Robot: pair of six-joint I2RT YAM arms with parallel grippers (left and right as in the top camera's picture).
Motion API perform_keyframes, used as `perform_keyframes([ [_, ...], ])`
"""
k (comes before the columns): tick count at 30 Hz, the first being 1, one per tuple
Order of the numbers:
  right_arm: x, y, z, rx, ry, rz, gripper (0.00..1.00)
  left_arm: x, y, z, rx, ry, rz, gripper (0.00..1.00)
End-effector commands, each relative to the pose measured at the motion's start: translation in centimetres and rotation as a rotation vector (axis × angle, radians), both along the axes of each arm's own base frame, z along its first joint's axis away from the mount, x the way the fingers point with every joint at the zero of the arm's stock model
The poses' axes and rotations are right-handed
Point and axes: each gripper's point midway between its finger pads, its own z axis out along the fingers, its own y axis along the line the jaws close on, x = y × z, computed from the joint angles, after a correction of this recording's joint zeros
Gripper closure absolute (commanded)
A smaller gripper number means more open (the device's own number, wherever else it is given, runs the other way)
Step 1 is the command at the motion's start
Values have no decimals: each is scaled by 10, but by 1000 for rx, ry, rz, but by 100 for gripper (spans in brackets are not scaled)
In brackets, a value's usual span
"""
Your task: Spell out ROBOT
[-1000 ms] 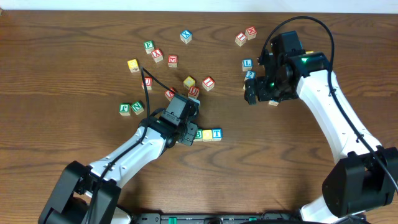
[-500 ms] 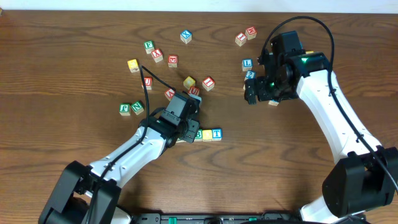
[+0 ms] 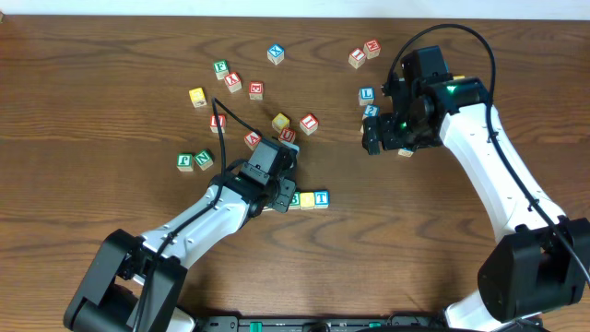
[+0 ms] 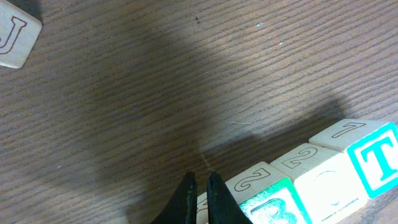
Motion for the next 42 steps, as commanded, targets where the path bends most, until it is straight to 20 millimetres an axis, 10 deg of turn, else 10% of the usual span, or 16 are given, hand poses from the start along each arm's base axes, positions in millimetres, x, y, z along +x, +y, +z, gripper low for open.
perform_keyframes([
  [1, 2, 1, 13, 2, -41, 14, 1, 0, 1, -2, -5, 15, 13, 93],
  [42, 2, 1, 13, 2, -39, 15, 1, 1, 1, -2, -9, 14, 36, 93],
])
